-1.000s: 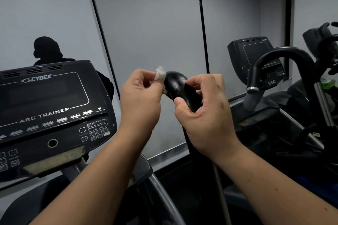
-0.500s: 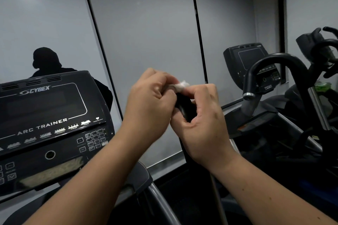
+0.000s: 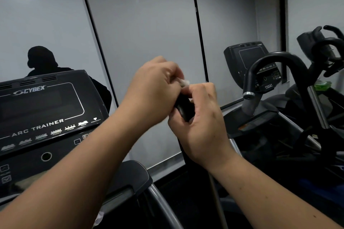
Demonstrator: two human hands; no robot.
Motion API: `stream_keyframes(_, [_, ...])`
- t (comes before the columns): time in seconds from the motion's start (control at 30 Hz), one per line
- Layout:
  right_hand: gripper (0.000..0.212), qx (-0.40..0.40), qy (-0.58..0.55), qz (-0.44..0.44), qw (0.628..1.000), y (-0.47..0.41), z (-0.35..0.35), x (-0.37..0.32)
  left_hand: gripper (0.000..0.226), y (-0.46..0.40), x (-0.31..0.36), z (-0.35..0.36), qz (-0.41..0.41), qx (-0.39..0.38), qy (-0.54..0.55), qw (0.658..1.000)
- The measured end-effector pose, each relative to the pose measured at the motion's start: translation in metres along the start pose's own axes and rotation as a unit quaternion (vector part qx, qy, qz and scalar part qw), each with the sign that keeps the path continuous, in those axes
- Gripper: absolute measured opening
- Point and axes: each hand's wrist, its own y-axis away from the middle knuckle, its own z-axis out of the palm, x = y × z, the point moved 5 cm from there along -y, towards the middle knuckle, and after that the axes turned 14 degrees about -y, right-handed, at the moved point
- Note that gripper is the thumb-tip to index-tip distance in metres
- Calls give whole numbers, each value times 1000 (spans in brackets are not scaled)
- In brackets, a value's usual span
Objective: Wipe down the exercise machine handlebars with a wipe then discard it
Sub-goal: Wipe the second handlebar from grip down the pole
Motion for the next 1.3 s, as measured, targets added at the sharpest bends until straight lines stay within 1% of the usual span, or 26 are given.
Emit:
stream_keyframes(0.03, [32,0,-3,-2,1000,0,0,0,13,2,2,-1,11,-6,6,1000])
stream_keyframes(0.07, [33,4,0,-4,1000,0,0,0,13,0,-2,-1,2,-12,12,1000])
stream_keyframes(0.17, [35,17,16,-7,1000,0,1,0,12,-14,-22,-2,-57,-14,-3,998])
stream_keyframes(0.2, [35,16,18,-7,1000,0,0,0,11,-14,-22,-2,-60,-8,-18,998])
stream_keyframes(0.27, [33,12,16,-10,1000,0,-1,-1,10,-7,-10,-2,-23,14,-39,999])
stream_keyframes(0.33, [32,7,4,-12,1000,0,-1,-1,14,3,1,-1,17,15,-23,999])
stream_keyframes(0.37, [32,8,7,-16,1000,0,-1,-1,14,4,-1,-1,15,8,-5,1000])
stream_keyframes(0.47, [30,19,32,-34,999,0,0,-2,6,0,-13,-6,-56,4,65,996])
stream_keyframes(0.5, [28,17,32,-42,998,-1,0,-3,8,0,-16,-6,-79,14,82,993])
stream_keyframes(0.57, [24,11,22,-51,998,-5,-2,-4,18,8,-16,-7,-91,40,83,991])
stream_keyframes(0.63, [19,6,-2,-35,999,-17,-5,-3,10,18,-15,-7,-82,50,96,991])
stream_keyframes(0.67, [21,-9,-13,-22,1000,-26,-5,-2,6,23,-16,-7,-79,50,117,989])
stream_keyframes(0.73, [30,-72,-14,-11,997,-44,0,-1,18,32,-21,-6,-79,62,160,982])
stream_keyframes(0.77, [30,-106,4,-11,994,-52,3,-1,23,36,-24,-6,-85,75,188,976])
stream_keyframes(0.83, [23,-145,39,17,989,-64,8,1,25,46,-27,-7,-103,104,235,961])
stream_keyframes(0.9, [15,-142,20,88,986,-73,9,11,21,55,-27,-6,-116,117,213,963])
stream_keyframes(0.93, [13,-127,-14,133,983,-76,9,18,22,58,-25,-3,-125,96,198,967])
stream_keyframes(1.0, [11,-93,-82,205,971,-78,6,28,33,62,-18,7,-142,24,193,970])
stream_keyframes(1.07, [11,-80,-122,224,964,-75,5,27,39,64,-12,13,-150,-9,198,969])
stream_keyframes(1.17, [9,-75,-176,224,956,-69,5,22,40,62,-11,15,-151,-7,207,967])
stream_keyframes(1.3, [16,-57,-195,282,938,-67,8,39,36,61,-11,16,-141,-16,202,969])
